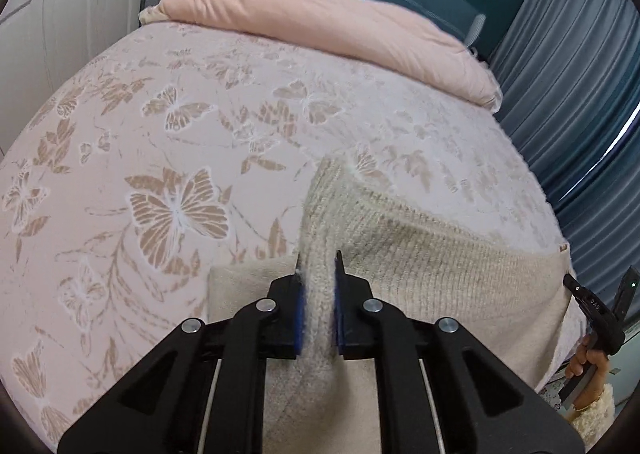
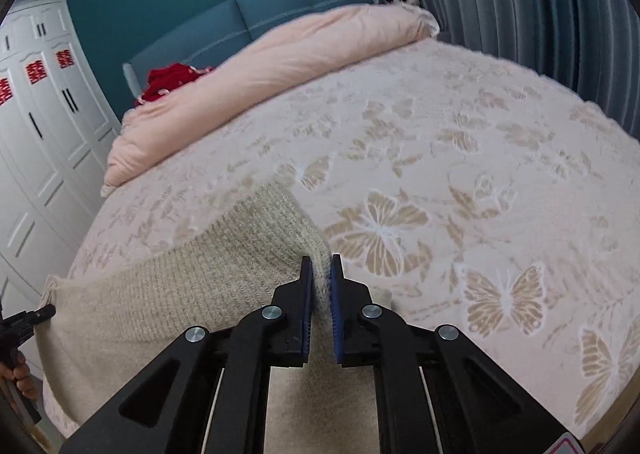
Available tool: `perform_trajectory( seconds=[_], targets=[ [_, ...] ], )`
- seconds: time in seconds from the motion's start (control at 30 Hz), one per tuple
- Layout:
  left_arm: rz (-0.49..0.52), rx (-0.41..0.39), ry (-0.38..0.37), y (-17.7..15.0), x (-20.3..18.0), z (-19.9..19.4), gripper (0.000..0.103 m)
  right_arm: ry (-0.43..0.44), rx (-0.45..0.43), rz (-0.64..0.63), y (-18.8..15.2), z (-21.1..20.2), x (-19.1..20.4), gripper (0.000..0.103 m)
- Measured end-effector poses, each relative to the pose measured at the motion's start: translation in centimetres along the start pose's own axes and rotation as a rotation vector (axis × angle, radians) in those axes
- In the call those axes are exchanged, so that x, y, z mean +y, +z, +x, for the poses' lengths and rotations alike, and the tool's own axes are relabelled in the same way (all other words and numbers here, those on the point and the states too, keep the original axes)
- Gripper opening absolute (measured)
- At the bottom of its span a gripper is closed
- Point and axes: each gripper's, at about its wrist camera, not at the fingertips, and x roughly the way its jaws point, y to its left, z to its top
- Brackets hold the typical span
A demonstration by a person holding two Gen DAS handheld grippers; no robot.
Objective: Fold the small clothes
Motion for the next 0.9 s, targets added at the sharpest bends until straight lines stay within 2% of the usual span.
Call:
perform_trajectory(
  seconds=[0.1, 0.13, 0.17, 0.2, 0.23, 0.27, 0.33, 0.4, 0.47, 0.57, 0.63, 0.67, 0.7, 0.77, 0.83, 0.9],
  targets=[
    [-0.034, 0.125, 0.084, -1.7, 1.5, 7.0, 0.011, -0.091, 0.17, -0.014, -2.6, 7.2, -0.9, 0.007],
    [-0.05, 0.179, 0.112, -2.5, 2.0, 8.7, 0.012, -0.115, 0.181, -0.022, -3.2, 7.8, -0.9, 0.008],
    [-0.065, 0.173, 0.123, -3.1, 2.3, 9.0, 0.014, -0.109, 0.144, -0.019, -3.5, 7.1, -0.7, 0.01],
    [-0.074, 0.124, 0.11, -3.4, 2.3, 8.2, 0.016, -0.105, 0.108, -0.014, -3.4, 6.0, -0.3, 0.014],
    [-0.073, 0.089, 0.116, -3.6, 2.3, 7.1, 0.023, -0.105, 0.075, -0.023, -3.5, 4.5, 0.2, 0.014],
    [-0.063, 0.068, 0.136, -3.7, 2.1, 5.9, 0.025, -0.095, 0.046, -0.044, -3.6, 2.9, 1.0, 0.014],
    [-0.043, 0.018, 0.126, -4.1, 1.7, 3.2, 0.025, -0.073, 0.018, -0.101, -4.4, 0.3, 2.8, 0.015],
    [-0.053, -0.041, 0.102, -4.7, 0.7, 0.5, 0.025, 0.006, 0.045, -0.15, -5.9, -1.0, 5.4, 0.015],
    [-0.054, -0.05, 0.042, -5.9, -1.2, -0.7, 0.025, 0.135, 0.112, -0.148, -8.0, -0.9, 8.5, 0.015],
    [-0.029, 0.032, -0.005, -8.7, -4.9, 0.9, 0.025, 0.293, 0.239, -0.167, -12.2, 1.1, 14.3, 0.009],
    [0.003, 0.132, 0.002, -11.1, -6.5, 3.2, 0.025, 0.31, 0.29, -0.235, -14.6, 2.4, 17.3, 0.007],
    [0.026, 0.163, 0.032, -12.1, -6.6, 4.0, 0.026, 0.294, 0.307, -0.266, -15.3, 2.9, 17.7, 0.005],
    [0.043, 0.156, 0.048, -12.7, -6.2, 4.1, 0.026, 0.26, 0.301, -0.283, -15.5, 2.9, 17.2, 0.002],
    [0.029, 0.14, 0.04, -12.9, -4.2, 3.5, 0.026, 0.16, 0.261, -0.253, -14.7, 2.3, 13.3, 0.001],
    [-0.027, 0.138, 0.043, -12.6, -1.4, 2.6, 0.025, 0.07, 0.235, -0.143, -13.1, 1.5, 6.7, 0.0],
    [-0.048, 0.131, 0.087, -12.6, 0.6, 1.8, 0.024, -0.013, 0.203, -0.025, -11.9, -0.1, 0.0, 0.0]
  ],
)
